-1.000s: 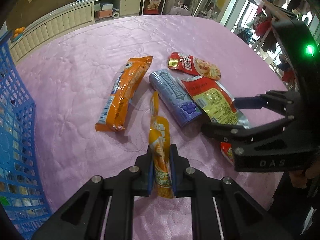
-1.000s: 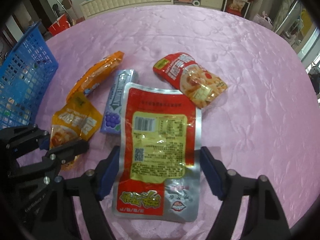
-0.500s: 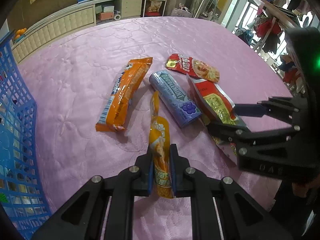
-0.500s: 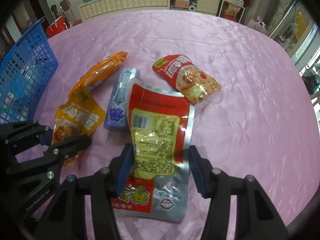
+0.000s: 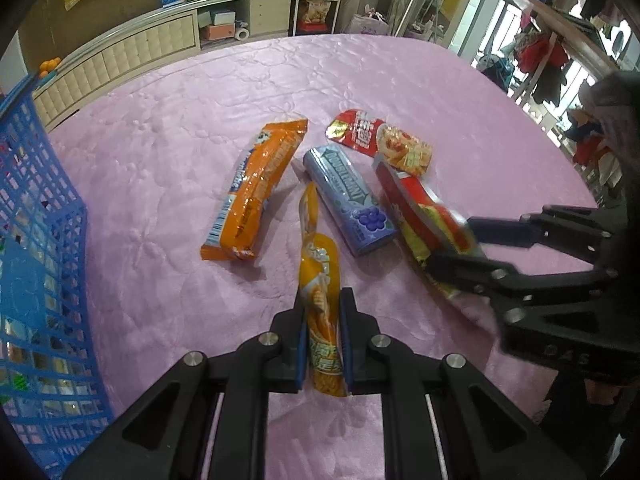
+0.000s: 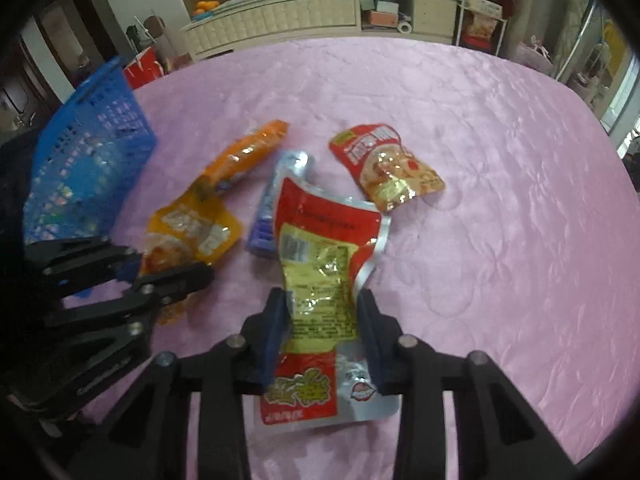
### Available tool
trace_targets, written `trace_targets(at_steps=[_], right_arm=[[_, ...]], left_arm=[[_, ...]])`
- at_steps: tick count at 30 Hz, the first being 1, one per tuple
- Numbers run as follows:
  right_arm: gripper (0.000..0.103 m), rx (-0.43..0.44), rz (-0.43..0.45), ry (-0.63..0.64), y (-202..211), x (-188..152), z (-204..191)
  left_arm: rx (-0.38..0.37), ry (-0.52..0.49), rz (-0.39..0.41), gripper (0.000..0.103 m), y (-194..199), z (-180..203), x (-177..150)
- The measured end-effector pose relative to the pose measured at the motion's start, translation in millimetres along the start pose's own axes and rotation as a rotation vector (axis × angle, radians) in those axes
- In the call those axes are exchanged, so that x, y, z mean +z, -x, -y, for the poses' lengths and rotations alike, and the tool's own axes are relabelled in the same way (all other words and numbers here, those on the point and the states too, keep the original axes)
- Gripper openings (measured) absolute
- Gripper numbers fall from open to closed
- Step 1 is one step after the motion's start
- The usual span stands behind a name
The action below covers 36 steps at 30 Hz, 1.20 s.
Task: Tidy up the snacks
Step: 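Grasp the red-and-silver pouch with the right gripper, then carry the stick snack and red pouch over the basket with both grippers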
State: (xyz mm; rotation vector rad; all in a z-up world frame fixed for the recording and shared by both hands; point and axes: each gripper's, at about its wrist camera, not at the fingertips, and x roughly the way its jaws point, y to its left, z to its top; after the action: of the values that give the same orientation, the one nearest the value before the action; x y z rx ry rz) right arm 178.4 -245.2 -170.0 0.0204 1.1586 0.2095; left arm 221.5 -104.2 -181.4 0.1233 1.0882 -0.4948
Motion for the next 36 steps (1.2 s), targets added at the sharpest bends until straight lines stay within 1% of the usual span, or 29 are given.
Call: trace_targets(at_steps=[2, 3, 4, 6, 7, 10, 12, 14, 20, 23, 27, 31, 36], right_arm=[[0.040, -0.011, 0.000, 0.010, 2.1, -1.0, -1.6], [0.037, -0.012, -0.010, 0.008, -0.2, -2.4, -1.0], [0.035, 0.003, -0.031, 0.001, -4.5, -4.5, 0.7], [0.030, 0.026, -0.015, -0.015, -2.1, -7.5, 5.5], [0.030, 0.047, -0.007, -0.035, 0.7, -8.4, 8.1], [0.029, 0.051, 0.025, -0.040, 12.2, -10.5, 8.6], [0.029, 0.051, 0.039, -0.029, 22.6, -10.4, 3.1], [0.029, 0.045, 0.071, -0.009, 40.0, -11.1, -4.7], [0.029, 0.062, 0.176, 0.028, 93.8, -4.6, -25.2], [0.029, 0.075, 0.224, 0.050, 118.5, 6.1, -40.7], [0.029, 0.094, 0.278, 0.092, 140.4, 20.9, -62.1], [0.029, 0.109, 0.317, 0.145, 153.1, 37.6, -83.2], [0.029, 0.144, 0.329, 0.203, 157.0, 48.5, -115.1]], left_arm=[[-0.008, 0.012, 0.007, 0.011, 4.7, 0.2, 2.7], [-0.017, 0.015, 0.010, 0.011, 7.2, 1.2, 3.7], [-0.010, 0.010, 0.018, 0.011, 10.0, 3.3, 3.9], [0.006, -0.002, 0.022, 0.011, 14.0, 7.1, 2.2], [0.006, -0.004, 0.026, 0.011, 17.6, 9.1, -0.2], [0.008, -0.020, 0.041, 0.011, 28.4, 13.9, -5.4], [0.016, -0.019, 0.055, 0.011, 37.3, 15.3, -6.4], [0.016, -0.012, 0.072, 0.011, 46.5, 15.7, -5.3], [0.025, -0.031, 0.165, 0.011, 93.4, 20.1, -2.4], [0.036, -0.054, 0.207, 0.011, 116.6, 21.5, -2.0], [0.049, -0.053, 0.272, 0.011, 152.4, 14.1, 0.5], [0.086, -0.051, 0.324, 0.011, 186.2, -1.6, 2.7], [0.157, -0.024, 0.346, 0.012, 213.8, -30.8, -2.0]])
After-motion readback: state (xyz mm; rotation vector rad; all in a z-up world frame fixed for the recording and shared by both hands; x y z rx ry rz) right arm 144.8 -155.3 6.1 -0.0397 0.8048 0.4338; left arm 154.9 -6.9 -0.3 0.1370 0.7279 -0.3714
